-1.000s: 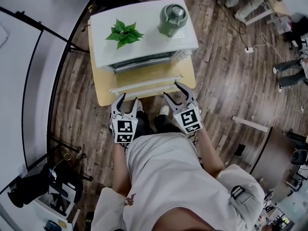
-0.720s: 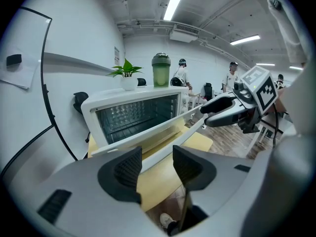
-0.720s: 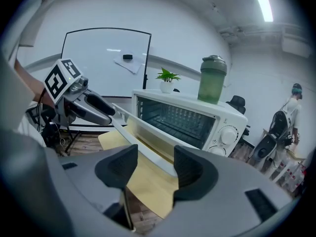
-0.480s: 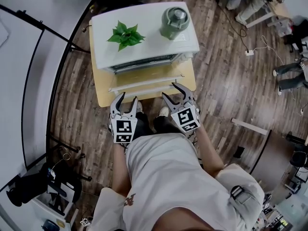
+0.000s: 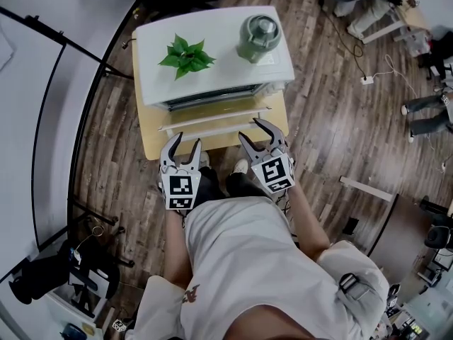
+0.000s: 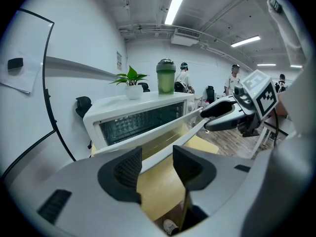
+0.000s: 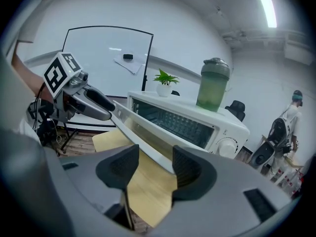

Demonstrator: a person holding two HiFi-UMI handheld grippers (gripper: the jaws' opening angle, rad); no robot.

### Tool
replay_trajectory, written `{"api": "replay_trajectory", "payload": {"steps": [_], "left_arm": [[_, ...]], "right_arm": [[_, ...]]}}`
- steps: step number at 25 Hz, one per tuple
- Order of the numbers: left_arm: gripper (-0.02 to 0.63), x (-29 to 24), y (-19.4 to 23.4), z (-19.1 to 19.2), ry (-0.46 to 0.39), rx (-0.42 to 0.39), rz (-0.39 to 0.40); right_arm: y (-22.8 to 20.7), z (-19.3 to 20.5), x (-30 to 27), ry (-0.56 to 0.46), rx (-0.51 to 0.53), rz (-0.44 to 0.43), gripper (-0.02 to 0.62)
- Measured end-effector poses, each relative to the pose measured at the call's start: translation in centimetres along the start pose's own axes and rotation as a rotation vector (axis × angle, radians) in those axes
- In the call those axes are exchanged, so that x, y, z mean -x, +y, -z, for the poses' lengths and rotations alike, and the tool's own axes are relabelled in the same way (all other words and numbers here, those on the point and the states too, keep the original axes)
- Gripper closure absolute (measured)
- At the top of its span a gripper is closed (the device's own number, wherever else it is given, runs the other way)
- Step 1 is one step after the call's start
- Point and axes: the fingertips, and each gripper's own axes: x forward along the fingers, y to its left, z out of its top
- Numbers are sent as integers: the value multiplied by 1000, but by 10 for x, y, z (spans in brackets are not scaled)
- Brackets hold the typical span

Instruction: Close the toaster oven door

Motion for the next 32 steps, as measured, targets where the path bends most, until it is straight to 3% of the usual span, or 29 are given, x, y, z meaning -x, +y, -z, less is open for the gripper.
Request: {"api": "replay_trajectory", "payload": {"steps": [32], "left_arm": [[411, -20, 27, -36, -51, 2, -33]], "right_arm": [[-30, -34, -22, -69, 1, 16, 380]]}}
